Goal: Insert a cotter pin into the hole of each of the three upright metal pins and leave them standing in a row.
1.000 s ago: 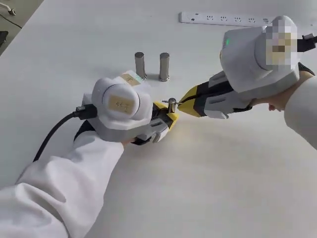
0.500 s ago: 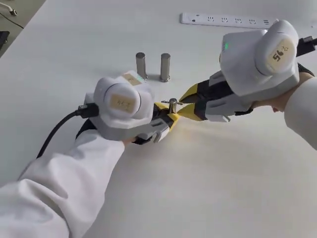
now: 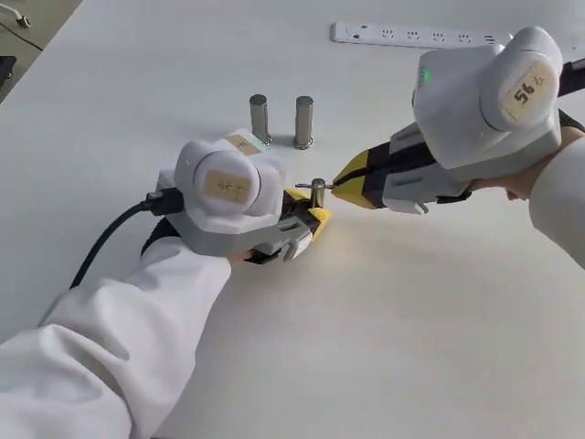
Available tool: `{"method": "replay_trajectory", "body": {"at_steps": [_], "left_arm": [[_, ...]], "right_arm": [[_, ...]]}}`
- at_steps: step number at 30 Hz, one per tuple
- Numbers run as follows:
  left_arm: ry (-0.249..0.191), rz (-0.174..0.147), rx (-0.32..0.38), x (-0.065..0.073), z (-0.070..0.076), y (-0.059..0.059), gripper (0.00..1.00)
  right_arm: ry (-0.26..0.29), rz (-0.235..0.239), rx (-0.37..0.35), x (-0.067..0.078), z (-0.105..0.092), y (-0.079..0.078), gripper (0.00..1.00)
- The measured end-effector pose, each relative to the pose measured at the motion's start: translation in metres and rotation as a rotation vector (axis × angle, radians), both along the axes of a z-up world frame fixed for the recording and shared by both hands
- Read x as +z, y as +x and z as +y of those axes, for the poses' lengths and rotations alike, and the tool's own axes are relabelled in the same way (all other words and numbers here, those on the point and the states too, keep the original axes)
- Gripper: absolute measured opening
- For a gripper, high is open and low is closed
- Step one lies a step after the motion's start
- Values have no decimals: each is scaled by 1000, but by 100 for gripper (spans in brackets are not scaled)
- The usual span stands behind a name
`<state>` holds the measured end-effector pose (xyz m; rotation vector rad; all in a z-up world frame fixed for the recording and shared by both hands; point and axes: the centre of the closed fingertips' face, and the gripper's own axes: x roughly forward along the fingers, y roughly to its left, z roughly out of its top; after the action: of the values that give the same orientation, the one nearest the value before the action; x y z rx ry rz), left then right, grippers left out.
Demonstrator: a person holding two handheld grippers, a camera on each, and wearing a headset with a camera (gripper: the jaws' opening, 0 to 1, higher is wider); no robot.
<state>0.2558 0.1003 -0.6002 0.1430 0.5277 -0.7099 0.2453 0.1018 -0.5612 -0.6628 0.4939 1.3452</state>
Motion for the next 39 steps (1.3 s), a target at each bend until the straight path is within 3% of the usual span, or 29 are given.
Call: {"method": "replay_trajectory", "body": {"at_steps": [9,11,17,20,23,28,31,39], "left_arm": [[-2,2,3,0,0,-1,7],[1,-2,5,-1,0,0,7],[5,-5,2,-1,0,-1,7],[21,-11,-2,0,0,-1,7],[25,-12,-1,-1,0,-1,7],[24,-5,2,-1,0,-1,8],[39,-6,-5,-3,1,-3,9],[32,-14,-8,-1,1,-3,7]], "right_arm": [[-15,-18,29,0,4,-1,0],[-33,-49,56,0,4,0,0],[-35,-46,58,0,6,0,0],[-21,-44,57,3,9,-1,10],[-18,-52,53,7,9,-1,13],[40,-30,6,18,7,-1,19],[61,-22,-22,24,3,-1,19],[105,-9,-114,33,-16,-1,19]]}}
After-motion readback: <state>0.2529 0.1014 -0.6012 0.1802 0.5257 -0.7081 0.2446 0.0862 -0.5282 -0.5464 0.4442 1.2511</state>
